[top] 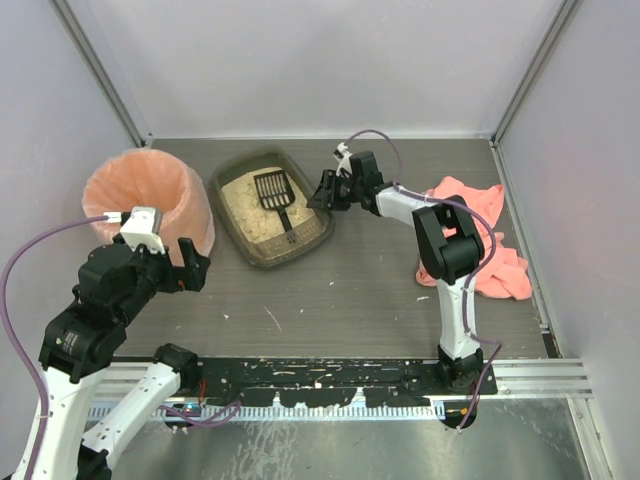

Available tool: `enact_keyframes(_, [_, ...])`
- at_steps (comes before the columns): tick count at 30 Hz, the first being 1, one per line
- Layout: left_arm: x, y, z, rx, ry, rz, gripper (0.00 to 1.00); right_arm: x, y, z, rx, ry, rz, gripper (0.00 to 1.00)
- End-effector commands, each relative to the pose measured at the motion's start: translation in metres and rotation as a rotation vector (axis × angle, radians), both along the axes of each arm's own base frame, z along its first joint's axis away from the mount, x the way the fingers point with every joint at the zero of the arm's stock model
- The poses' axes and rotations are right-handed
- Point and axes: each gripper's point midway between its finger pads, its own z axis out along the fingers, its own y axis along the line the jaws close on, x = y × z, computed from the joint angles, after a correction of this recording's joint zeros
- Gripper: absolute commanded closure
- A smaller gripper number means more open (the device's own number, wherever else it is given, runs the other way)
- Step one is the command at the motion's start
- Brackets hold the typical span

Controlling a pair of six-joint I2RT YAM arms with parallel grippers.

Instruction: Clean the litter box

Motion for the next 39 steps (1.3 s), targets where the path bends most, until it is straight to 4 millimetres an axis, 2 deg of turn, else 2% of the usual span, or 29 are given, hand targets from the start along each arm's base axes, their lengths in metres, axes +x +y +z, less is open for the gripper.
enact_keyframes(1, [0.005, -0.004, 0.016, -0.012, -0.048, -0.016, 0.02, 0.008, -0.033, 0.029, 0.027, -0.077, -0.172, 0.74])
enact_keyframes(5, [0.007, -0.008, 0.02, -0.027, -0.054, -0.029, 0.02, -0.001, -0.055, 0.042, 0.03, -0.111, -0.278, 0.75])
enact_keyframes(9, [0.01, -0.016, 0.024, -0.044, -0.053, -0.061, 0.02, -0.014, -0.08, 0.042, -0.003, -0.117, -0.335, 0.75])
enact_keyframes(12, [0.015, -0.025, 0.023, -0.052, -0.029, -0.095, 0.02, -0.027, -0.097, 0.037, -0.046, -0.118, -0.328, 0.74])
enact_keyframes(21, [0.035, -0.055, 0.039, -0.122, -0.031, -0.188, 0.02, -0.069, -0.149, 0.019, -0.206, -0.093, -0.311, 0.71])
enact_keyframes(28, [0.053, -0.084, 0.034, -0.182, 0.01, -0.268, 0.03, -0.081, -0.178, 0.014, -0.243, -0.071, -0.358, 0.66])
enact_keyframes(30, [0.056, -0.088, 0.031, -0.187, 0.018, -0.273, 0.03, -0.082, -0.184, 0.012, -0.234, -0.056, -0.369, 0.58])
enact_keyframes(34, [0.059, -0.09, 0.029, -0.186, 0.023, -0.271, 0.02, -0.08, -0.19, 0.014, -0.224, -0.057, -0.392, 0.34])
enact_keyframes(39, [0.063, -0.089, 0.029, -0.175, 0.018, -0.265, 0.0, -0.075, -0.196, 0.026, -0.229, -0.083, -0.427, 0.22])
